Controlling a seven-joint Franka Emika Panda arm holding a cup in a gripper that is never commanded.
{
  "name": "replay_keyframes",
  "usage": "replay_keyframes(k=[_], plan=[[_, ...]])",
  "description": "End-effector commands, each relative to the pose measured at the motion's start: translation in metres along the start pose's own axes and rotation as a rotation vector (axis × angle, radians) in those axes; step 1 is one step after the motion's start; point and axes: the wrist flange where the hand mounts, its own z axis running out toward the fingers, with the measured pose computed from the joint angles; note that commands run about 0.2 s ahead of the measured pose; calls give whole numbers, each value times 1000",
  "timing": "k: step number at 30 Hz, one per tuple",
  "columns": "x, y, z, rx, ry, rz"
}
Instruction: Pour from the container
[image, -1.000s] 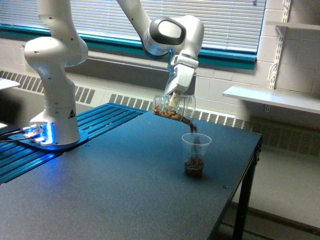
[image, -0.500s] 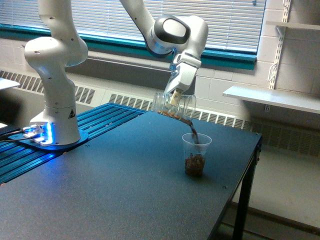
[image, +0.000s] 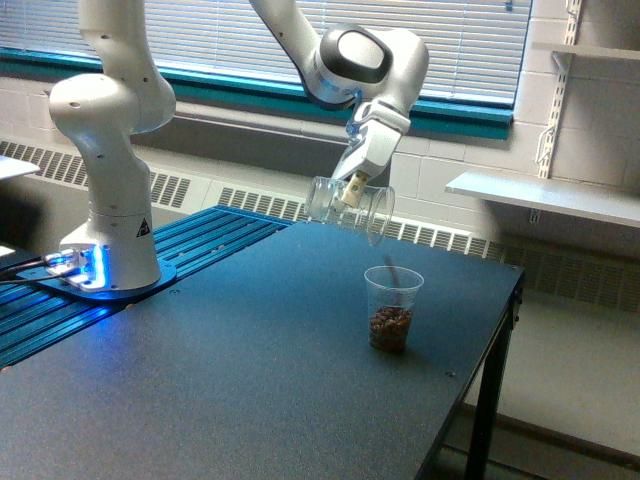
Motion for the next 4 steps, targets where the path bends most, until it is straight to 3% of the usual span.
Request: replay_keyframes(k=[1, 4], plan=[[2, 0, -1, 14, -14, -15], [3, 2, 1, 27, -24, -15]])
